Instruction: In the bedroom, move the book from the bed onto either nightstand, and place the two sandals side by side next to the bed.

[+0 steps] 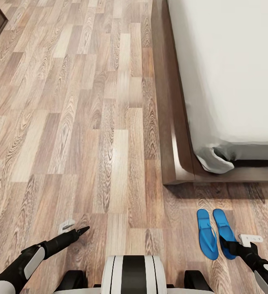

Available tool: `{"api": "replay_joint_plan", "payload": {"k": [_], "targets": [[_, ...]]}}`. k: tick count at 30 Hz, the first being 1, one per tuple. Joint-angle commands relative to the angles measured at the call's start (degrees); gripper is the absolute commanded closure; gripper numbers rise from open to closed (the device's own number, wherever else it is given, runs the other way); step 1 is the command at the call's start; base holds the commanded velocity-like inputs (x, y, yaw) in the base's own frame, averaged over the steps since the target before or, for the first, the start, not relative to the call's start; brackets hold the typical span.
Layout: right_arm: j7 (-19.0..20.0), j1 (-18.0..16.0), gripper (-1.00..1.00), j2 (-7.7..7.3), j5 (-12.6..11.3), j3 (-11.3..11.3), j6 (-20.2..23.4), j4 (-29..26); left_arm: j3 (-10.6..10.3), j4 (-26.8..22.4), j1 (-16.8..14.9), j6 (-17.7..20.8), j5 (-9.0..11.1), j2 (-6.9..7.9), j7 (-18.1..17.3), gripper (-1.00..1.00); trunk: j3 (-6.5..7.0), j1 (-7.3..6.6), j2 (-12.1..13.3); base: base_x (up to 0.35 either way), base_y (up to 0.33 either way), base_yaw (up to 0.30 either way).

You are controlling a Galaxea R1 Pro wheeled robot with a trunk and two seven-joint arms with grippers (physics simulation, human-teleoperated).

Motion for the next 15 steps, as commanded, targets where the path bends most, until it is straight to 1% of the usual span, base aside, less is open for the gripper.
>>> {"api": "replay_joint_plan", "payload": {"k": [1,13,15], "targets": [[0.05,-0.03,-1.00,-0.07,-0.60,0.35,-0.27,0.07,-0.25,-0.02,-0.01,0.40,0.59,0.06,0.02,-1.00,-0.03,-0.01,-0.01,0.000,0.000,0.000],[0.05,-0.03,-1.00,-0.07,-0.61,0.35,-0.26,0.07,-0.25,-0.02,-0.01,0.40,0.59,0.06,0.02,-1.00,-0.03,-0.01,-0.01,0.000,0.000,0.000],[0.05,-0.03,-1.00,-0.07,-0.61,0.35,-0.28,0.07,-0.25,-0.02,-0.01,0.40,0.59,0.06,0.02,-1.00,0.42,-0.06,0.02,0.000,0.000,0.000]]}}
